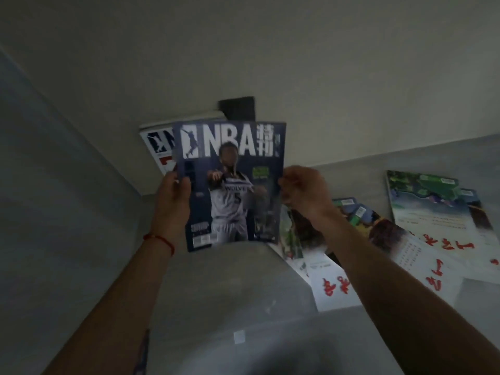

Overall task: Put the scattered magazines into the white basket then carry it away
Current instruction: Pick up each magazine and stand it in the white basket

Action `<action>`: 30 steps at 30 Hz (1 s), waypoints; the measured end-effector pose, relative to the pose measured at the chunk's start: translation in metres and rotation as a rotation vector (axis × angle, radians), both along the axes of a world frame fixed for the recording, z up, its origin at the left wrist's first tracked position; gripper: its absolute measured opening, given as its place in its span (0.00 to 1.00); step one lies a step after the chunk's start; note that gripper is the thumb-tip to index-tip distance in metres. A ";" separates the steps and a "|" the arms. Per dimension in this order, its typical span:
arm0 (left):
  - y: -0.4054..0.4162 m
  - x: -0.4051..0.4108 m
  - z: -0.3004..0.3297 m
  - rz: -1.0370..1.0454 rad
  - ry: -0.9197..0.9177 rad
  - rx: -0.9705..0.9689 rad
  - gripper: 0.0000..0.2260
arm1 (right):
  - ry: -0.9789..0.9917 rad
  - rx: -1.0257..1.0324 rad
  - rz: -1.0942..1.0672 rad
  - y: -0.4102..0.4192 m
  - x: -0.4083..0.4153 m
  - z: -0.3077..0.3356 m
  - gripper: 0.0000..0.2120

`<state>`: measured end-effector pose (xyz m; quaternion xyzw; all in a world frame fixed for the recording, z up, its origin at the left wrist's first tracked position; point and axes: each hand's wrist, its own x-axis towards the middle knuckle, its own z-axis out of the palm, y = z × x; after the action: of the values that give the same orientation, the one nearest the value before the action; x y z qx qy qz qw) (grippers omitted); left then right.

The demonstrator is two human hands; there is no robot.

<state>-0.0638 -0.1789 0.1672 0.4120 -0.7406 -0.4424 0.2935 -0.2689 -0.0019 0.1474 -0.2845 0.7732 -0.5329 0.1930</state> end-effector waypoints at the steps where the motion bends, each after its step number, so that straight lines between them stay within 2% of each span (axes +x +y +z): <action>1: -0.018 0.004 0.009 0.031 -0.026 -0.093 0.13 | 0.071 -0.010 -0.007 -0.021 0.000 0.011 0.05; 4: -0.073 0.014 0.024 0.127 -0.044 -0.144 0.16 | 0.248 -0.041 -0.036 -0.073 0.003 0.033 0.06; 9: -0.122 0.016 0.009 0.228 0.022 0.072 0.10 | 0.284 -0.045 -0.060 -0.126 0.014 0.026 0.08; 18: -0.147 0.015 -0.049 0.292 0.148 0.412 0.15 | 0.111 0.061 -0.133 -0.166 0.007 -0.029 0.09; 20: -0.149 0.012 -0.058 0.281 0.170 0.434 0.11 | 0.082 0.100 -0.139 -0.169 0.005 -0.037 0.10; 21: -0.149 0.011 -0.062 0.274 0.185 0.446 0.04 | 0.072 0.120 -0.137 -0.170 0.005 -0.042 0.10; 24: -0.154 0.007 -0.073 0.257 0.194 0.468 0.15 | 0.006 0.129 -0.147 -0.170 0.004 -0.053 0.08; 26: -0.158 0.004 -0.075 0.241 0.143 0.441 0.06 | -0.066 0.104 -0.106 -0.169 0.005 -0.056 0.13; 27: -0.159 0.002 -0.077 0.227 0.100 0.421 0.05 | -0.087 0.088 -0.055 -0.169 0.006 -0.058 0.16; 30: -0.162 -0.003 -0.079 0.173 -0.040 0.366 0.11 | -0.154 0.101 0.083 -0.165 0.007 -0.064 0.33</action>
<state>-0.0670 -0.3407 0.0886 0.5293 -0.6152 -0.5346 0.2358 -0.2618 -0.1672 0.0836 -0.2644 0.7693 -0.5053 0.2879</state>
